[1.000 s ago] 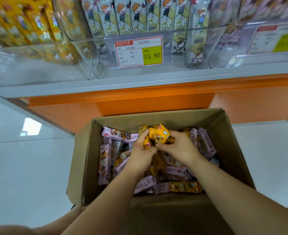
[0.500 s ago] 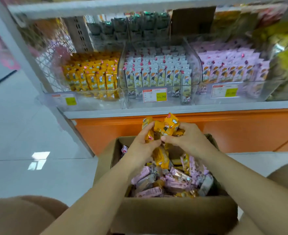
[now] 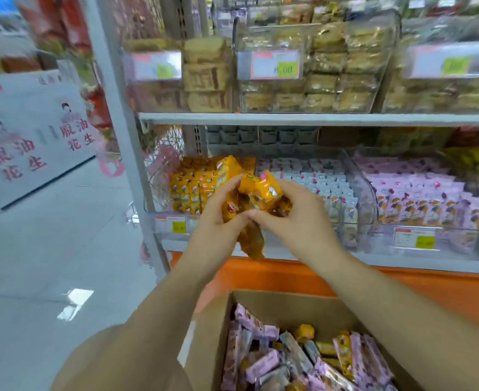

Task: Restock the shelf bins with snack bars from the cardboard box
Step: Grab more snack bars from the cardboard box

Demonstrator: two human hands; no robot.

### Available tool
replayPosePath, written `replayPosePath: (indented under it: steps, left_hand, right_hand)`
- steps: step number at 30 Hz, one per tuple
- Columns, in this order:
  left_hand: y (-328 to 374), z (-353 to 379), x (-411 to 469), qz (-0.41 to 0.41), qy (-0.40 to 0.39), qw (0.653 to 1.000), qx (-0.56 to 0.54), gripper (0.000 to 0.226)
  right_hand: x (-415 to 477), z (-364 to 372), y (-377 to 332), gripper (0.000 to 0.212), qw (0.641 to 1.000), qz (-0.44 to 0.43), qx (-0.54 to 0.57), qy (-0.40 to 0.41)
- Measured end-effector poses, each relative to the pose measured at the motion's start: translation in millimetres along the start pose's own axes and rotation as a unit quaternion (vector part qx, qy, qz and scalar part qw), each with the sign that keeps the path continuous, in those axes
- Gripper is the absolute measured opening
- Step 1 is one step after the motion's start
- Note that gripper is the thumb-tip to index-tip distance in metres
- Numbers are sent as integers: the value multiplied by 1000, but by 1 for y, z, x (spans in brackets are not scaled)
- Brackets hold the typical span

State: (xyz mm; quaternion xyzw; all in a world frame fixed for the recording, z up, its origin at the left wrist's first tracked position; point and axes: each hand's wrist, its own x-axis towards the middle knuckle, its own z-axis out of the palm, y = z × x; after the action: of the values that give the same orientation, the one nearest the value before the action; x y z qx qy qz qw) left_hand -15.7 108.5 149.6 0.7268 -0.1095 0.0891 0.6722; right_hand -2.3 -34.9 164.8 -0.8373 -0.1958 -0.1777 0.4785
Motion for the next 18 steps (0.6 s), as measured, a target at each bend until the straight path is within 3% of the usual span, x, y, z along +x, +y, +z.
replayPosePath:
  steps: [8, 18]
  left_hand:
    - [-45, -58, 87, -8, 98, 995, -22, 58]
    - [-88, -72, 197, -49, 83, 995, -38, 41]
  right_hand:
    - [93, 74, 29, 57, 984, -73, -161, 0]
    - [192, 105, 83, 61, 957, -58, -282, -36]
